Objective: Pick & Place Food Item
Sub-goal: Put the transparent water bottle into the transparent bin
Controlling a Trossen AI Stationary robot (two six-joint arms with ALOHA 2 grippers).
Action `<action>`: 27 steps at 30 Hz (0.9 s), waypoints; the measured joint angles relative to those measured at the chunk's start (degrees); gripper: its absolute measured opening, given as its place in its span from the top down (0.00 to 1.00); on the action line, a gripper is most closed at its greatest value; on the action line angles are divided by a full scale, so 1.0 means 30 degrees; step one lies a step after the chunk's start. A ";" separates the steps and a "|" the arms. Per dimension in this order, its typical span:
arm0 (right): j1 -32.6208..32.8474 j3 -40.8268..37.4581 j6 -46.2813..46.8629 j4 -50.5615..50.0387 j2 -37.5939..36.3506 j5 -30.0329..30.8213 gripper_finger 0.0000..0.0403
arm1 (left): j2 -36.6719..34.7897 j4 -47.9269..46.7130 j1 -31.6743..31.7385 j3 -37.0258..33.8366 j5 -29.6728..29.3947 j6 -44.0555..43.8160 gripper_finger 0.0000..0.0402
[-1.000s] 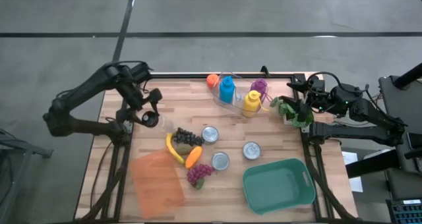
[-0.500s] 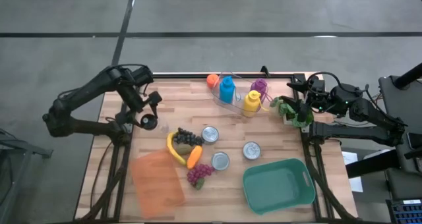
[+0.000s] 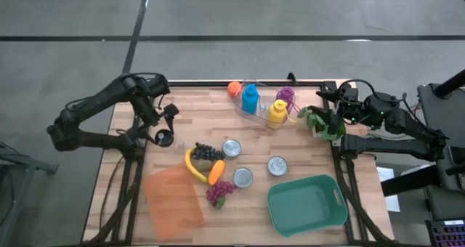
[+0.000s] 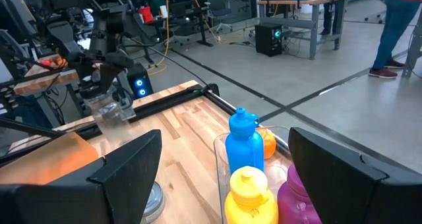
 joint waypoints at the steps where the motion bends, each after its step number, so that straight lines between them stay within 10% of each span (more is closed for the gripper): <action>1: 0.0006 0.0000 0.0000 0.0000 0.0000 -0.0004 0.18 | 0.0000 0.0007 -0.0007 0.0000 0.0109 -0.0156 0.18; 27: 0.0006 0.0000 0.0000 0.0000 0.0000 0.0000 0.18 | 0.0007 0.0007 -0.0459 0.0000 -0.0338 -0.2483 0.18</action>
